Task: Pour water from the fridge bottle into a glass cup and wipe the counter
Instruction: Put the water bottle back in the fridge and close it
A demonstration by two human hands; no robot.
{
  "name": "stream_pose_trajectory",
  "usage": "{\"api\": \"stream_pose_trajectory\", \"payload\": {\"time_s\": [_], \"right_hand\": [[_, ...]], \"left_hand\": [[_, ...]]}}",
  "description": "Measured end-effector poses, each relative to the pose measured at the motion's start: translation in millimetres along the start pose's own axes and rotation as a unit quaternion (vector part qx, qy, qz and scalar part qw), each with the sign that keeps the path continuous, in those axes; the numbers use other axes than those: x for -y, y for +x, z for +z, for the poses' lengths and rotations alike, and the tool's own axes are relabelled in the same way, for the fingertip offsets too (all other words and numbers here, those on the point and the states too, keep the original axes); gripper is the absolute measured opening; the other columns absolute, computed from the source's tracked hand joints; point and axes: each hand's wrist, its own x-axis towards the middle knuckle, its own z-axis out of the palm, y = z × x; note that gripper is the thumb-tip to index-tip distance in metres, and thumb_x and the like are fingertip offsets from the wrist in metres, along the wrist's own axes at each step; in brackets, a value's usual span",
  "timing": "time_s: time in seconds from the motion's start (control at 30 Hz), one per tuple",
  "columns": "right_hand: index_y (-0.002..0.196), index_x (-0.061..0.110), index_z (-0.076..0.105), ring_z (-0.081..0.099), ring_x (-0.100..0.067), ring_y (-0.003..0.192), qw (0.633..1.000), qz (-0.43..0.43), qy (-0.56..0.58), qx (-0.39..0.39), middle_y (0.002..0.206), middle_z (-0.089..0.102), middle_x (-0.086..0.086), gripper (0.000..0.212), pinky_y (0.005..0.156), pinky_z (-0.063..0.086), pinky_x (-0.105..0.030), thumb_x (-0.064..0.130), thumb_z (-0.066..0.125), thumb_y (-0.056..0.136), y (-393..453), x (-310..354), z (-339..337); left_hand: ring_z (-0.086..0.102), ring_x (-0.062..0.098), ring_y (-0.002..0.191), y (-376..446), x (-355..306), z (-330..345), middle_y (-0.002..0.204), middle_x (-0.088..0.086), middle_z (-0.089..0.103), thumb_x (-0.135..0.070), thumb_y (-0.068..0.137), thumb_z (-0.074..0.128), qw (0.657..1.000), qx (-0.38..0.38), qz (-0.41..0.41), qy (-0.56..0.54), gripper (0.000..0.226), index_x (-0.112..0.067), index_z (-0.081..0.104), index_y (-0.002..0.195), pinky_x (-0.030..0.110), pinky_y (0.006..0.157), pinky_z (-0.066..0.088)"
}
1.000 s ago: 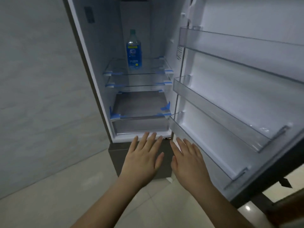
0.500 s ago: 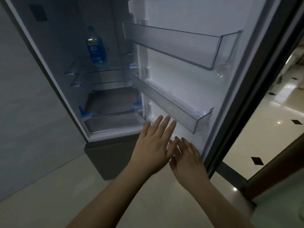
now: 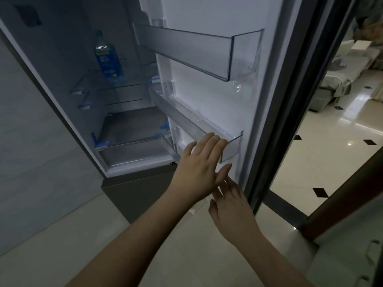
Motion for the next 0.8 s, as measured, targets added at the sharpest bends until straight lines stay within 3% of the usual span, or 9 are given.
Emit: {"api": "stream_pose_trajectory", "payload": {"time_s": [0.1, 0.2, 0.4, 0.5, 0.67, 0.8], "right_hand": [[0.138, 0.014, 0.051, 0.037, -0.025, 0.14, 0.999, -0.013, 0.032, -0.03, 0.147, 0.046, -0.008, 0.05, 0.109, 0.04, -0.044, 0.03, 0.038, 0.092, -7.8, -2.0, -12.0], [0.147, 0.015, 0.04, 0.022, -0.023, 0.146, 0.994, -0.031, 0.051, -0.088, 0.156, 0.032, -0.008, 0.053, 0.113, 0.031, -0.04, 0.031, 0.038, 0.096, -13.3, -3.4, -32.5], [0.146, 0.011, 0.037, 0.021, -0.033, 0.146, 0.963, -0.028, 0.066, -0.259, 0.154, 0.022, -0.018, 0.051, 0.118, 0.022, -0.042, 0.028, 0.044, 0.099, 1.0, -3.6, -80.6], [0.149, 0.015, 0.027, 0.015, -0.035, 0.148, 0.963, -0.036, 0.081, -0.255, 0.157, 0.01, -0.02, 0.053, 0.119, 0.022, -0.042, 0.03, 0.041, 0.101, 15.1, 1.2, -83.5], [0.153, 0.02, 0.014, 0.007, -0.032, 0.149, 0.964, -0.087, 0.094, -0.234, 0.161, -0.004, -0.014, 0.062, 0.114, 0.031, -0.046, 0.032, 0.043, 0.1, 26.5, 26.2, -71.0], [0.155, 0.023, 0.007, 0.01, -0.03, 0.149, 0.952, -0.149, 0.092, -0.251, 0.162, -0.008, -0.009, 0.066, 0.119, 0.02, -0.038, 0.029, 0.042, 0.101, 33.4, 51.7, -58.0]], "left_hand": [[0.034, 0.018, 0.142, -10.9, 8.2, -2.7, 0.144, 0.004, 0.049, -0.047, 0.099, 0.043, 1.0, -0.005, -0.011, 0.005, 0.05, -0.017, 0.044, 0.14, 0.037, 0.111, 0.031], [0.031, 0.016, 0.143, -23.1, 18.9, -9.1, 0.145, 0.004, 0.048, -0.044, 0.101, 0.044, 1.0, -0.006, -0.02, -0.001, 0.048, -0.017, 0.043, 0.141, 0.033, 0.112, 0.026], [0.029, 0.014, 0.143, -49.6, 40.0, -25.2, 0.146, 0.006, 0.046, -0.042, 0.1, 0.041, 0.998, -0.008, -0.06, -0.018, 0.047, -0.016, 0.042, 0.14, 0.029, 0.113, 0.022], [0.034, 0.015, 0.141, -60.7, 50.8, -33.1, 0.142, 0.006, 0.048, -0.04, 0.099, 0.041, 0.996, -0.022, -0.082, -0.034, 0.044, -0.013, 0.048, 0.133, 0.026, 0.112, 0.025], [0.04, 0.015, 0.136, -79.4, 71.7, -42.0, 0.14, 0.005, 0.048, -0.043, 0.096, 0.044, 0.99, -0.039, -0.135, -0.024, 0.044, -0.015, 0.05, 0.129, 0.031, 0.107, 0.033], [0.035, 0.012, 0.139, -94.2, 93.0, -54.3, 0.145, 0.003, 0.046, -0.047, 0.094, 0.043, 0.983, -0.029, -0.179, -0.007, 0.049, -0.017, 0.047, 0.132, 0.031, 0.109, 0.031]]}}
